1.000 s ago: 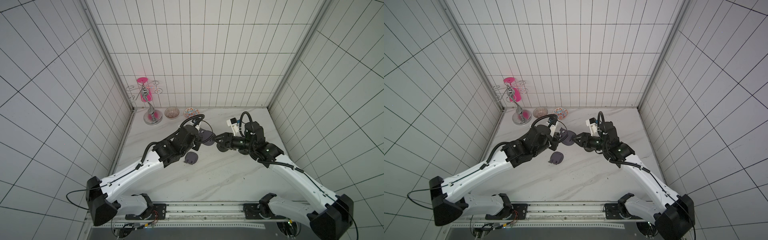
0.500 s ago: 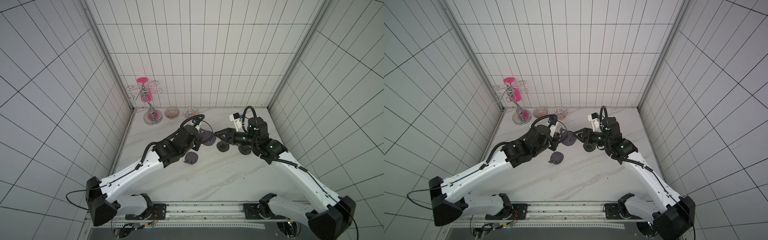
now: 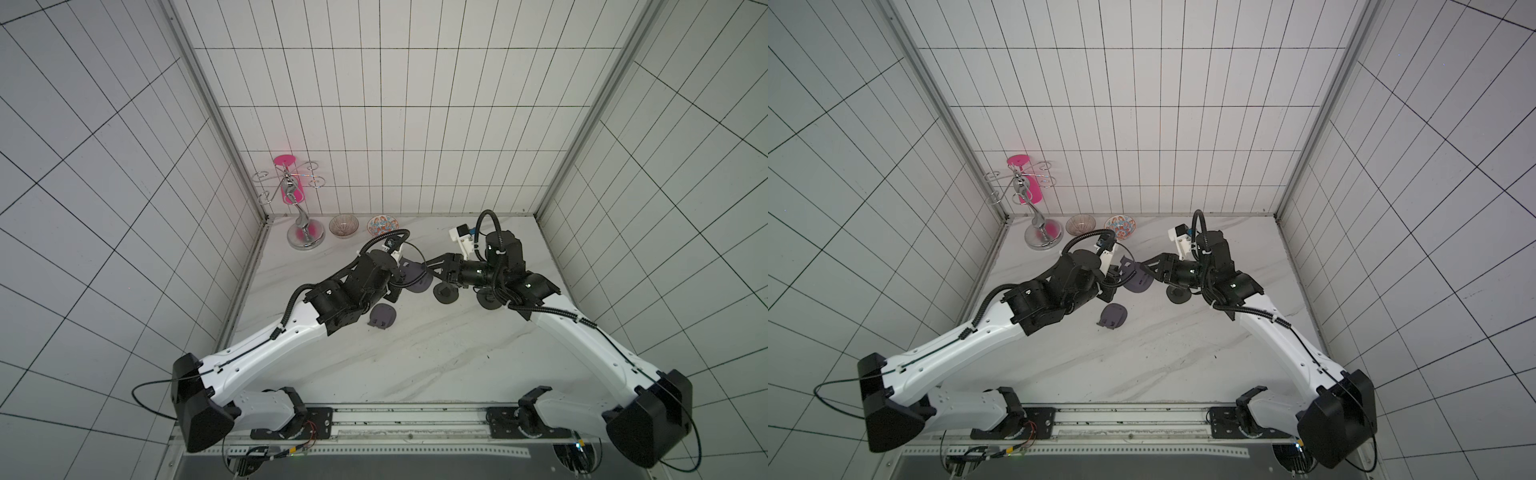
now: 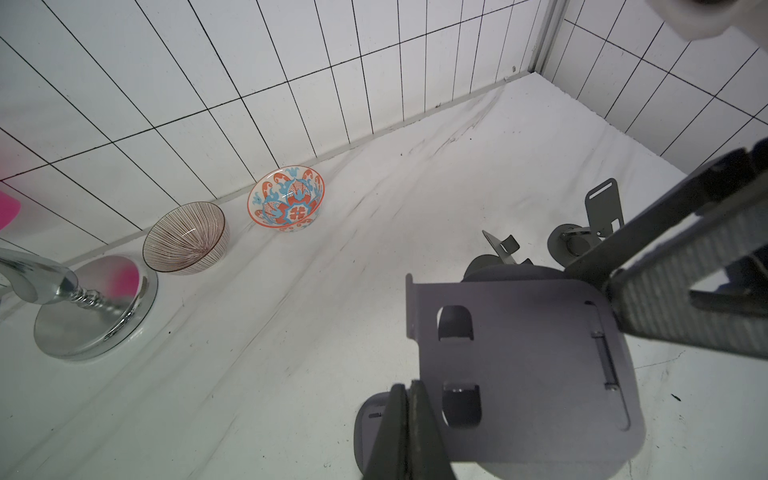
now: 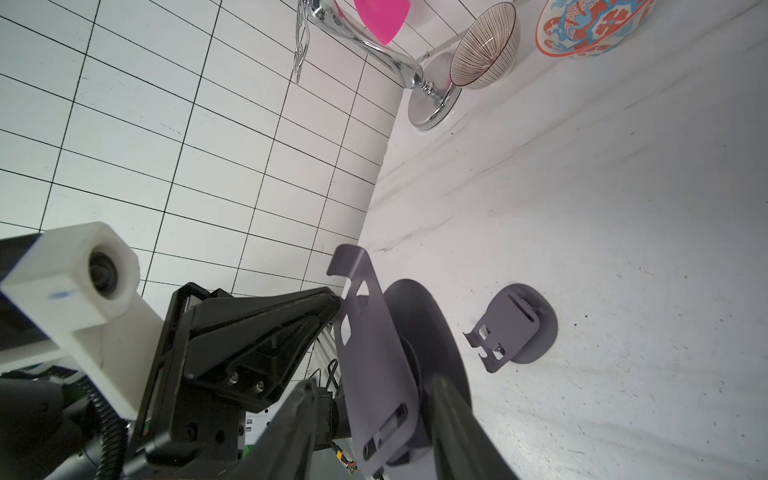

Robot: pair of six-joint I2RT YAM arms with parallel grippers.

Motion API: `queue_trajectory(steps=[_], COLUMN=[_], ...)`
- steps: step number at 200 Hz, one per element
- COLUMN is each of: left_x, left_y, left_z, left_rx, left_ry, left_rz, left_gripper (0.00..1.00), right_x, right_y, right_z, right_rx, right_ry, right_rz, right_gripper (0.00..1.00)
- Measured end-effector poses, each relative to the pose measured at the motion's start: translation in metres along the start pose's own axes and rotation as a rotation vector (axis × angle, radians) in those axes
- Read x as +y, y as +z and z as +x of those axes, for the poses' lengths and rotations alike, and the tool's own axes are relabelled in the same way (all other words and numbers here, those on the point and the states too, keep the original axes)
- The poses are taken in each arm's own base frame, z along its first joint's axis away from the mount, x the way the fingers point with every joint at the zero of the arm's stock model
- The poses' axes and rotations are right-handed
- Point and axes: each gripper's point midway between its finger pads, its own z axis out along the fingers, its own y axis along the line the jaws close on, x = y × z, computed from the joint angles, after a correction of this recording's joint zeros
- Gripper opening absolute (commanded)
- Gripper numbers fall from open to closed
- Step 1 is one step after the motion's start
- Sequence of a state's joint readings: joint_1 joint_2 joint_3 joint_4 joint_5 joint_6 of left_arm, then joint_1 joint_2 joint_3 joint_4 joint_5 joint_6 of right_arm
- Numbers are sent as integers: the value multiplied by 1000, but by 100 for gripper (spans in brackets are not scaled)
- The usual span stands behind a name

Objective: Open the phone stand

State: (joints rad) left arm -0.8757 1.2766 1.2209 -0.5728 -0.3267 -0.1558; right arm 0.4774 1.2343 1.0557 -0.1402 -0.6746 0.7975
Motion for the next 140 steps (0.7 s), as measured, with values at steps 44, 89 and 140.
queue_trajectory(steps=[44, 89, 140], left_x=[-1, -2, -2], left_y=[0, 0, -1], left_z=[0, -3, -9], left_rx=[1, -9, -21], left_ry=[5, 3, -1], left_rz=[6, 14, 5], left_gripper=[0, 0, 0], right_x=[2, 10, 13], right_y=[7, 10, 15], right_z=[-2, -5, -2], right_rx=[9, 2, 8], right_ry=[18, 35, 49], right_rz=[-31, -68, -84], right_gripper=[47, 44, 42])
